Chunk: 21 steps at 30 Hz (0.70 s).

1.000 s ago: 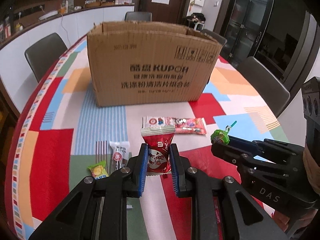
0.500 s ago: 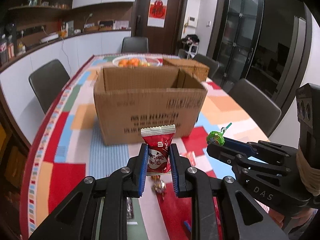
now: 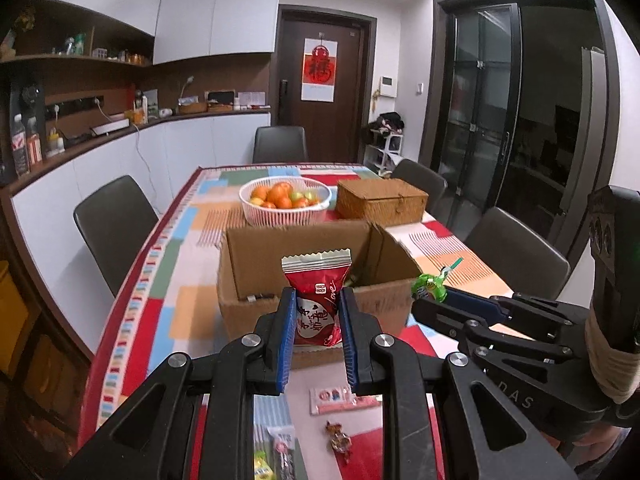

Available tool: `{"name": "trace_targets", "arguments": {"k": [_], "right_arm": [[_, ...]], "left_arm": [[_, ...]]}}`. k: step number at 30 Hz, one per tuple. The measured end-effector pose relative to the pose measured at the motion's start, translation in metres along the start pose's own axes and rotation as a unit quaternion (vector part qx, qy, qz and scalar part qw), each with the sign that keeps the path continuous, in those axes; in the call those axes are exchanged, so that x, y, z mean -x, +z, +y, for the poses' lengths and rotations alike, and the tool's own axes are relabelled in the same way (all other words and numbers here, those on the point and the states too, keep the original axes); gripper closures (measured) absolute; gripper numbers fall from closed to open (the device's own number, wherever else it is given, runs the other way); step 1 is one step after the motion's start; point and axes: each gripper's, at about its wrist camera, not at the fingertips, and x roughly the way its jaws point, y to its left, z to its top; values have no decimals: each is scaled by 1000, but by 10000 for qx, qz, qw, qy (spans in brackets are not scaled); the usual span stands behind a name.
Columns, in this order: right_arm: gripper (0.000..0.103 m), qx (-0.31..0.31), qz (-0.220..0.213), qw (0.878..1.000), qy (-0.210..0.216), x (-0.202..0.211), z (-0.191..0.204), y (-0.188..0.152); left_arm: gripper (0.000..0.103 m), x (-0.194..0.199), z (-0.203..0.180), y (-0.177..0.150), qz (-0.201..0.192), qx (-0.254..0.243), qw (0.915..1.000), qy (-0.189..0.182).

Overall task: Organize snacks
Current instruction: 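Carry both snacks over the box and open both grippers to drop them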

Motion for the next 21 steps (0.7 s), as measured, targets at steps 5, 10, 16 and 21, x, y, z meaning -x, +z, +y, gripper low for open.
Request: {"name": "trace_targets", "arguments": {"k": [5, 10, 16, 21], "right_arm": [[79, 88, -137, 9998, -69, -7, -2, 23], [79, 154, -91, 9998, -53, -24, -5, 45], [79, 269, 242, 9993, -33, -53, -10, 59], [79, 371, 485, 9981, -80, -79, -12, 69]], "left_arm": [[81, -11, 9, 19, -44, -58, 9999, 100], [81, -36, 16, 35, 141, -124, 9996, 197], [81, -72, 26, 46, 432, -138, 9989, 134], [81, -99, 32, 52, 545, -178, 9983, 80]]}}
